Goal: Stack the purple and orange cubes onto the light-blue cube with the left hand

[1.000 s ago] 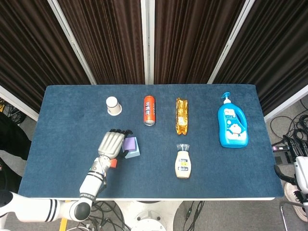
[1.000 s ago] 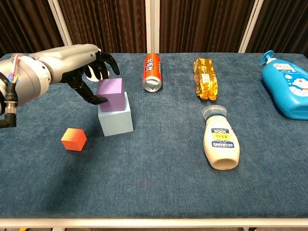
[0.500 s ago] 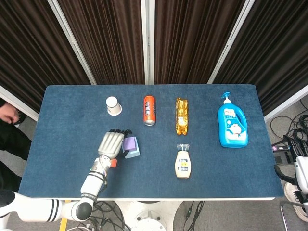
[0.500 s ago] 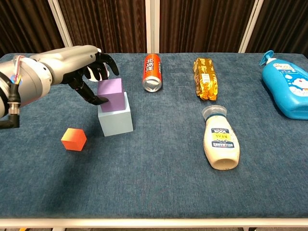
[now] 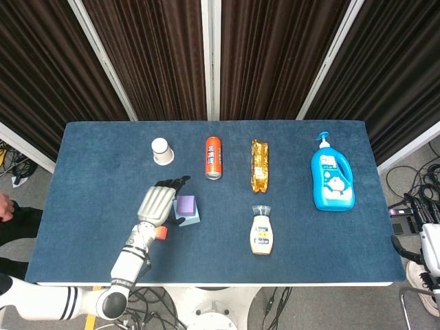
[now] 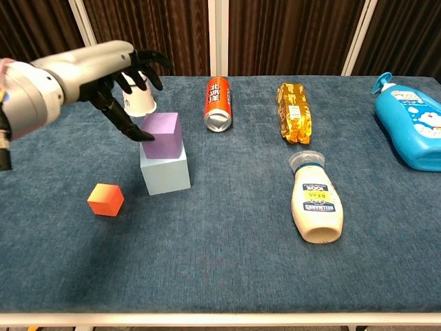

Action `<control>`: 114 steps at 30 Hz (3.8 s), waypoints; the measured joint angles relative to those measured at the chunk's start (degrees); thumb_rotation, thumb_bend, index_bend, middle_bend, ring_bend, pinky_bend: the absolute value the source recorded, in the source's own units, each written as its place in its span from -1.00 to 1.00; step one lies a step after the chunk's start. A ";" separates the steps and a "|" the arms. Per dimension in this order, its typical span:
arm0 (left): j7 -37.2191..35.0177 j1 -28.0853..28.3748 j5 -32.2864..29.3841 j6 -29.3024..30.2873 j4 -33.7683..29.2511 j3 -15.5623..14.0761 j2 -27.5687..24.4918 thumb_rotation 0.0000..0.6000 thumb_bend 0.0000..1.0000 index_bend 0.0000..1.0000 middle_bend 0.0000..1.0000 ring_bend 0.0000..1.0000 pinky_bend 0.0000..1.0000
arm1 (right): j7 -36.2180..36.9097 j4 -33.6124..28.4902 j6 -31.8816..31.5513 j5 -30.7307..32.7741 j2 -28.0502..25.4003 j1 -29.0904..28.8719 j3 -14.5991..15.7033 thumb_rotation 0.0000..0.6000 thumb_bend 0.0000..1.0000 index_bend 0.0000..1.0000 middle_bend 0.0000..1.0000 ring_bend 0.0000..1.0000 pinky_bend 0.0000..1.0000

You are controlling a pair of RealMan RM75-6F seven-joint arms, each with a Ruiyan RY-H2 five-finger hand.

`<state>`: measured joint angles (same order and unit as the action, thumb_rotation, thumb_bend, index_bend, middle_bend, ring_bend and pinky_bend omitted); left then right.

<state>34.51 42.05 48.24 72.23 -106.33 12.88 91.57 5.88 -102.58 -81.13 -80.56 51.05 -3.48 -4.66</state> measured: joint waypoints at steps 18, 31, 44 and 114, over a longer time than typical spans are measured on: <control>-10.23 -14.89 10.60 5.76 -5.80 -13.12 -14.32 1.00 -0.81 -0.62 -0.08 -0.42 -0.43 | -1.18 -0.16 0.34 0.38 0.34 -0.17 0.04 1.00 -0.53 -0.92 -0.78 -1.00 -1.00; -15.27 -17.62 19.91 3.68 10.42 -15.35 -3.49 1.00 -0.76 -0.62 -0.07 -0.41 -0.42 | -1.06 0.09 1.09 0.87 0.39 -0.47 -0.01 1.00 -0.53 -0.92 -0.78 -1.00 -1.00; -24.67 -16.32 29.06 -2.46 23.66 -14.68 2.65 1.00 -0.61 -0.62 -0.09 -0.42 -0.42 | -1.41 0.04 1.30 1.25 0.52 -0.63 -0.12 1.00 -0.53 -0.92 -0.78 -1.00 -1.00; -14.03 -6.96 21.93 -8.86 2.75 -0.36 -9.08 1.00 -0.32 -0.49 0.19 -0.30 -0.36 | -1.01 0.30 0.94 1.15 0.66 -0.48 -0.18 1.00 -0.54 -0.92 -0.77 -1.00 -1.00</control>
<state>20.48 35.09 70.17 63.37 -103.58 12.51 82.49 4.87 -102.27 -80.19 -79.42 51.71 -3.96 -4.84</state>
